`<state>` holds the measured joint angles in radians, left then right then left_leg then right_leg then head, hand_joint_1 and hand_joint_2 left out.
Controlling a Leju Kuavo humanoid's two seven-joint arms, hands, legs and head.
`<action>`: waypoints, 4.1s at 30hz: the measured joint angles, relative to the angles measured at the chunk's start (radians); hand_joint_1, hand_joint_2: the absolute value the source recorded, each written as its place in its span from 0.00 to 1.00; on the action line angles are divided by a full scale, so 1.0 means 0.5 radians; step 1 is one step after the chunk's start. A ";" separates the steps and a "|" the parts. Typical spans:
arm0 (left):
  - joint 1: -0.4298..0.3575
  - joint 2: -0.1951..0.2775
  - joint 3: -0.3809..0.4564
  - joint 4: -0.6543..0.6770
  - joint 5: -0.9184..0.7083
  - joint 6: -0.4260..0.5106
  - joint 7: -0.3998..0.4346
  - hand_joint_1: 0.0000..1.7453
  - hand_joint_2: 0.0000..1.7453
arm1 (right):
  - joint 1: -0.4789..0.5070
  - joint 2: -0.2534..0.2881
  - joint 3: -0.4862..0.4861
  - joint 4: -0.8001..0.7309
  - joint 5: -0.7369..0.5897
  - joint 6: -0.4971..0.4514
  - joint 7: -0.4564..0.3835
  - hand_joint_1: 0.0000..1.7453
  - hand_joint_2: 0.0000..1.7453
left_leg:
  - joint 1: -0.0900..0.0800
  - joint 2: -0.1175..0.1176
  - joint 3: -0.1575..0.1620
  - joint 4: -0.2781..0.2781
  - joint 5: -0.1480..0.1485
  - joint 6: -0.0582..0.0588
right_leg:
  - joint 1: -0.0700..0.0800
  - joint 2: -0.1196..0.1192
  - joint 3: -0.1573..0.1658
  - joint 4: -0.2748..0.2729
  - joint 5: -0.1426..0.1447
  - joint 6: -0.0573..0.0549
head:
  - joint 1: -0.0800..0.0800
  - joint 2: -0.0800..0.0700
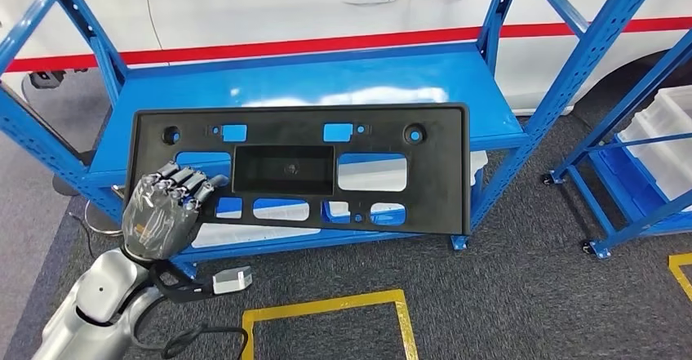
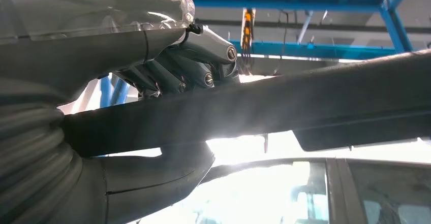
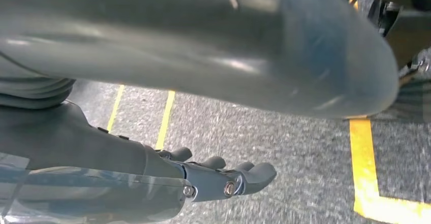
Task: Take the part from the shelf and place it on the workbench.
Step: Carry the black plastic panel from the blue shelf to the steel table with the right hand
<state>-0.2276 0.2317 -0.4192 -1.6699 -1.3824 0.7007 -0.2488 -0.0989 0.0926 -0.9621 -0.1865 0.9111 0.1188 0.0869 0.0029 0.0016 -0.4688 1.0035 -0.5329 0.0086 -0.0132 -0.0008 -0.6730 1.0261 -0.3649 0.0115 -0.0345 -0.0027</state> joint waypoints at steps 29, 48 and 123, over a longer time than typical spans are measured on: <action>0.070 -0.028 0.240 -0.024 0.186 0.000 -0.359 1.00 1.00 | -0.071 0.024 -0.003 -0.004 -0.013 -0.020 0.073 0.00 0.00 | 0.006 0.004 0.039 0.002 -0.031 -0.031 | 0.013 -0.014 -0.019 -0.007 0.017 -0.024 | 0.000 0.000; 0.148 -0.171 0.450 0.072 0.220 -0.001 -0.545 1.00 1.00 | -0.040 -0.007 -0.048 -0.006 -0.066 0.049 -0.003 0.00 0.00 | -0.004 0.016 -0.370 0.062 0.255 -0.020 | 0.026 -0.012 0.334 -0.092 -0.247 -0.082 | 0.000 0.000; 0.205 -0.103 0.383 0.123 0.251 0.002 -0.293 1.00 1.00 | 0.018 -0.041 -0.121 0.002 -0.119 0.227 -0.097 0.00 0.00 | -0.004 0.005 0.042 -0.043 -0.006 -0.004 | 0.026 -0.017 -0.011 -0.003 0.012 -0.058 | 0.000 0.000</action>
<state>-0.1250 0.1802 -0.2279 -1.6085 -1.2568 0.7015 -0.3953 -0.0898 0.0723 -1.0227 -0.1858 0.8515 0.2322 0.0384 0.0010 0.0041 -0.4477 0.9819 -0.5359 0.0065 -0.0004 -0.0093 -0.6785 1.0244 -0.3589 -0.0175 -0.0343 -0.0027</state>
